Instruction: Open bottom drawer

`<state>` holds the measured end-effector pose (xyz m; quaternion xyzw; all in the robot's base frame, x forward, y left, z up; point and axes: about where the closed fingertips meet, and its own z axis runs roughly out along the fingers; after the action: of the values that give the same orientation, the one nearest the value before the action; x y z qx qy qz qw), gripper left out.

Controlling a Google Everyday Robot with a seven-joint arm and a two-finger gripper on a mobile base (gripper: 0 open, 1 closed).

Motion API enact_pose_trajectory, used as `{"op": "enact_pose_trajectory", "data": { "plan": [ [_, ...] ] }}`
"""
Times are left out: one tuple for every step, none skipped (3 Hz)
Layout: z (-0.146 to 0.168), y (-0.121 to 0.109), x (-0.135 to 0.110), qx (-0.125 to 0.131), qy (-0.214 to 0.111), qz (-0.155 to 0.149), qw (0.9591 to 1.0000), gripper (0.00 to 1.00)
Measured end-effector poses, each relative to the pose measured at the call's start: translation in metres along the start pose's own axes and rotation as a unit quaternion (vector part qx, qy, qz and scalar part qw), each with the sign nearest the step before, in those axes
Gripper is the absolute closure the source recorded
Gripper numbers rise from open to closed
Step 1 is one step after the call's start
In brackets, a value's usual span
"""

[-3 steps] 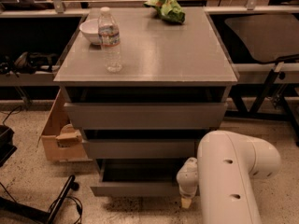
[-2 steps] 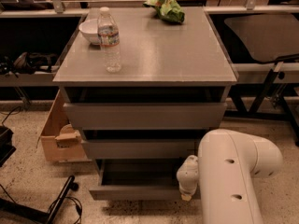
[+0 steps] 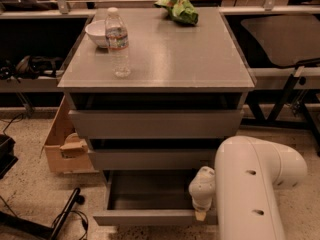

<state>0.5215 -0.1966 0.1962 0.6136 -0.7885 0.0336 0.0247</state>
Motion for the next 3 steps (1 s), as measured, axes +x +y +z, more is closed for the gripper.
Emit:
{"op": "enact_pose_trajectory", "data": {
  "plan": [
    [-0.013,0.005,0.016,0.004,0.014,0.007,0.9999,1.00],
    [-0.014,0.006,0.016,0.004,0.014,0.007,0.9999,1.00],
    [-0.018,0.035,0.036,-0.005,0.021,0.028,0.9994,1.00]
  ]
}}
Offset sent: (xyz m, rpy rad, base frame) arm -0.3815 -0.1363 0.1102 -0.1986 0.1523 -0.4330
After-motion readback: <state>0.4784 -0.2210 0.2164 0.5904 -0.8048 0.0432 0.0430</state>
